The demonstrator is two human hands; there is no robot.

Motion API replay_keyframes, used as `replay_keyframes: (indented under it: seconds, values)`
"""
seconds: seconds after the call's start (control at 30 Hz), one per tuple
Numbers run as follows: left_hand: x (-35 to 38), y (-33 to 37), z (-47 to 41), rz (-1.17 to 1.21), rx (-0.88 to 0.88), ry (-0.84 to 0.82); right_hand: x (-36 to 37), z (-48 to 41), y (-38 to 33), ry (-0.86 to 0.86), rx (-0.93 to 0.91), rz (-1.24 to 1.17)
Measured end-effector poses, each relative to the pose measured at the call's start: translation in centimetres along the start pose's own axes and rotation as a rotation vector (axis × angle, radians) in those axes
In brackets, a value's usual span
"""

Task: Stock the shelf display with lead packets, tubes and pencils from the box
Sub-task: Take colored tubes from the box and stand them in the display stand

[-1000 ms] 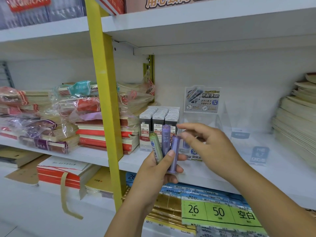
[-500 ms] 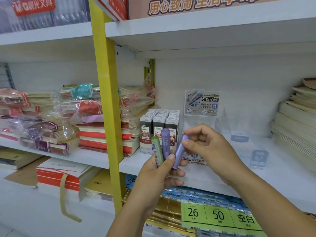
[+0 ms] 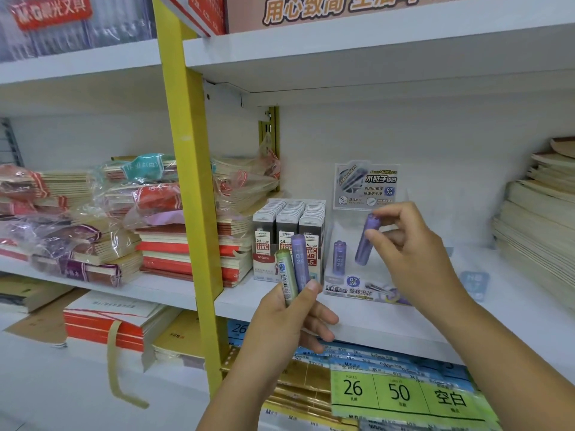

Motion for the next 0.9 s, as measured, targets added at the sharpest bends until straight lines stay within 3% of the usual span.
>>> replay_keyframes:
  seconds: [0.37,0.9]
  values:
    - [0.1,-0.2,0.0,-0.06,-0.035,0.018,1.7,0.3,1.9,-0.188,0.101,-0.025]
    - [0.0,-0.3,0.3,-0.177,-0.037,0.004,1.8,0.7,2.9,-0.27,0.159,-0.012]
Point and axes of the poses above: each hand's wrist, its own z-axis away from the middle knuckle, its own x-axis out of the palm, y = z × x, the point moved 5 cm from there along -z, towards the middle knuckle, and after that the axes turned 5 degrees about -y, right-handed, at the moved point
